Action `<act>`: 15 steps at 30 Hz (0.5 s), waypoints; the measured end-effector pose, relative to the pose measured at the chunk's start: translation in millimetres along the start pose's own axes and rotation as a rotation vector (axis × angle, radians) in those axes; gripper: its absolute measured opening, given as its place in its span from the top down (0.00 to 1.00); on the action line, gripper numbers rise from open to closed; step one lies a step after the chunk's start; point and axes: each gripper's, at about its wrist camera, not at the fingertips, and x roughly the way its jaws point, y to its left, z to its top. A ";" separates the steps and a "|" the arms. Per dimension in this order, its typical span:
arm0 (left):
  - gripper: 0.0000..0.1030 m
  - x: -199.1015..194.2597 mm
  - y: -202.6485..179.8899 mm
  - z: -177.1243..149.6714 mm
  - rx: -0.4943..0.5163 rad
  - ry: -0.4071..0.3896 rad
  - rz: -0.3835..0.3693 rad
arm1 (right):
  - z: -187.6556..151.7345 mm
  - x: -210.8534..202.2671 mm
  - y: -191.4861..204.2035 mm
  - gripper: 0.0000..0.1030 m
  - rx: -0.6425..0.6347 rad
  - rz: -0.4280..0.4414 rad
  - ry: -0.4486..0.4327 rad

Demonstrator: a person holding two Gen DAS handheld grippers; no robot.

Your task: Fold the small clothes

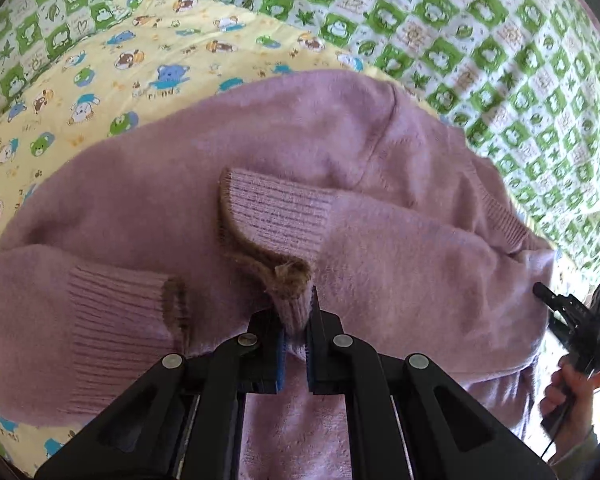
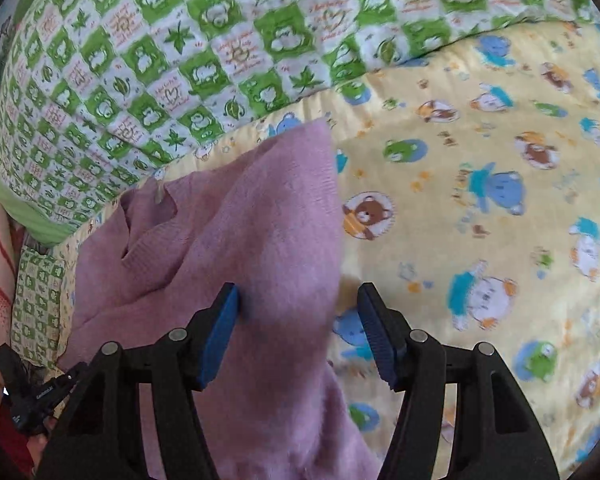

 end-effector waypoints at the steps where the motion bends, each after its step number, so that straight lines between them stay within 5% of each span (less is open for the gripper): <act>1: 0.95 0.8 -3.1 -0.5 0.003 0.000 -0.010 | 2.8 0.2 -0.5 0.74 -0.006 0.000 0.008; 3: 0.95 2.1 -11.2 1.1 0.015 0.002 -0.039 | 13.0 -15.2 -3.9 0.92 -0.018 -0.040 -0.027; 9: 0.95 21.5 -69.2 -1.9 0.142 0.023 -0.096 | 44.3 -57.6 -43.3 0.93 -0.028 -0.146 -0.078; 15: 0.92 38.3 -57.3 -3.5 0.137 0.072 -0.058 | 32.3 -32.2 -58.6 0.91 -0.028 -0.193 -0.016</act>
